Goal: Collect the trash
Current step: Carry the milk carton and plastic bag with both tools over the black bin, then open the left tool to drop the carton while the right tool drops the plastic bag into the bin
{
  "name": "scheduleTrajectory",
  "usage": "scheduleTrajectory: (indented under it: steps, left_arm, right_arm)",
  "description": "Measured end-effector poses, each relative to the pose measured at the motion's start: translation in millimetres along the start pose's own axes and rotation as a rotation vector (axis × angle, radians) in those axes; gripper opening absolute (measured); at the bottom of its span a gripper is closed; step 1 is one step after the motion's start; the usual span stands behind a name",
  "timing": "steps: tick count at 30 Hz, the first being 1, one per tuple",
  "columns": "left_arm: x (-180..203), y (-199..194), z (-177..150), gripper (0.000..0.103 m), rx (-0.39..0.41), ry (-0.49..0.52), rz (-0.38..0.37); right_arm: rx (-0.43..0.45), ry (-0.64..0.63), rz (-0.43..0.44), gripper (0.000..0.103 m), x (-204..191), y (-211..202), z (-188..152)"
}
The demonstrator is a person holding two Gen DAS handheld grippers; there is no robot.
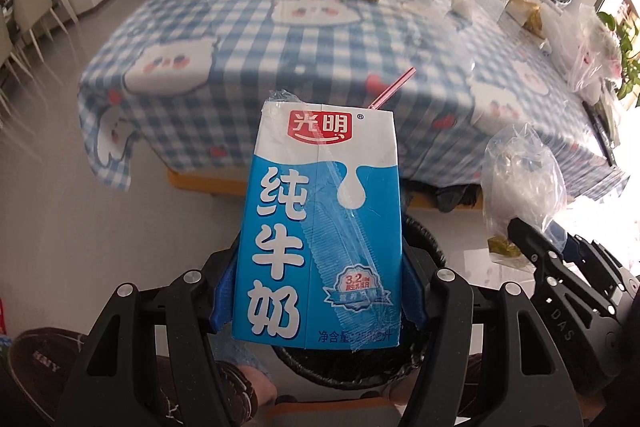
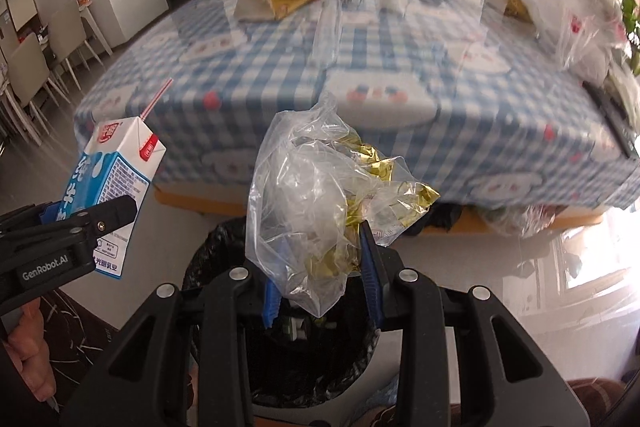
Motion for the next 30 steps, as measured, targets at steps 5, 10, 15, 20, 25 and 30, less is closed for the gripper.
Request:
scheduleTrajectory:
  steps: [5, 10, 15, 20, 25, 30]
  left_arm:
    - [-7, 18, -17, 0.063, -0.029, -0.006, -0.001]
    - [-8, 44, -29, 0.063, -0.07, -0.006, -0.008]
    - [-5, 64, -37, 0.063, -0.099, -0.005, -0.022]
    - [4, 87, -45, 0.063, -0.133, 0.006, -0.017]
    - [18, 108, -52, 0.063, -0.163, 0.027, -0.02]
    - [31, 122, -54, 0.063, -0.168, 0.044, -0.022]
  right_arm:
    - [-0.035, -0.033, -0.014, 0.032, -14, 23, -17]
    - [-0.067, -0.037, -0.014, 0.032, -17, 46, -28]
    - [-0.125, -0.018, -0.024, 0.033, -11, 66, -37]
    - [-0.146, 0.012, -0.04, 0.033, -2, 73, -43]
    - [-0.157, 0.033, -0.059, 0.033, 12, 77, -49]
    - [-0.154, 0.052, -0.077, 0.033, 24, 73, -49]
Point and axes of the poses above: each gripper's, at about its wrist camera, not at the fingertips, and y roughly the way its jaws point, x to its right, z to its top, the point moved 2 cm from there along y, roughly the way its jaws point, and after that the axes turned 5 degrees about y, right-handed, at the moved point
